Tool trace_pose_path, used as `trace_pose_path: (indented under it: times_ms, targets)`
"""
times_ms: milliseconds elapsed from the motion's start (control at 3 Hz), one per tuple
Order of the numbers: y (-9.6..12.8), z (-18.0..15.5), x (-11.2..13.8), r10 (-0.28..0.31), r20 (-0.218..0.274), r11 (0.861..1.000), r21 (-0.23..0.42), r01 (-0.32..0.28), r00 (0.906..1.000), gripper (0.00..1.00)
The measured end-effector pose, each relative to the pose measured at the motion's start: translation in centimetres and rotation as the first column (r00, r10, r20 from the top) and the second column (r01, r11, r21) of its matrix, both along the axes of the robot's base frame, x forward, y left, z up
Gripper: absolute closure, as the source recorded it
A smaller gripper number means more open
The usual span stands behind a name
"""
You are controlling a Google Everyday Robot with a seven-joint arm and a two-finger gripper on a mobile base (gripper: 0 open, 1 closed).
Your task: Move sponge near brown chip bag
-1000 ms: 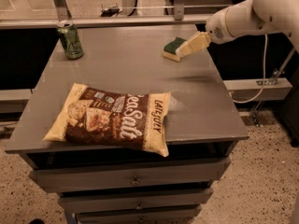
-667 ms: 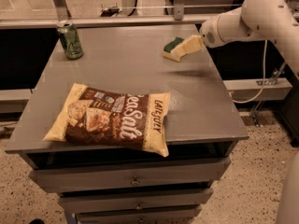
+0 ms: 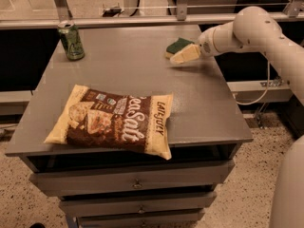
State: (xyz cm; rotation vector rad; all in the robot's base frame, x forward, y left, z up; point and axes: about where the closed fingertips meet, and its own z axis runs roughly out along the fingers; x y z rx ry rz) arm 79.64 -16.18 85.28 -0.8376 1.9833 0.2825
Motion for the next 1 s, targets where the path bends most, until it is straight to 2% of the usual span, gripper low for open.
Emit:
trace_pose_path:
  times_ms: [333,667,1000]
  targets:
    - [0.42,-1.00,0.39,-0.010,-0.008,1.000,0.017,0.010,0.9999,0.16]
    - [0.49,-1.36,0.31,-0.017,-0.006,0.999,0.033,0.018,0.9998,0.47]
    - [0.49,-0.72,-0.11,-0.007,0.012,0.999,0.042,0.006,0.9999,0.70]
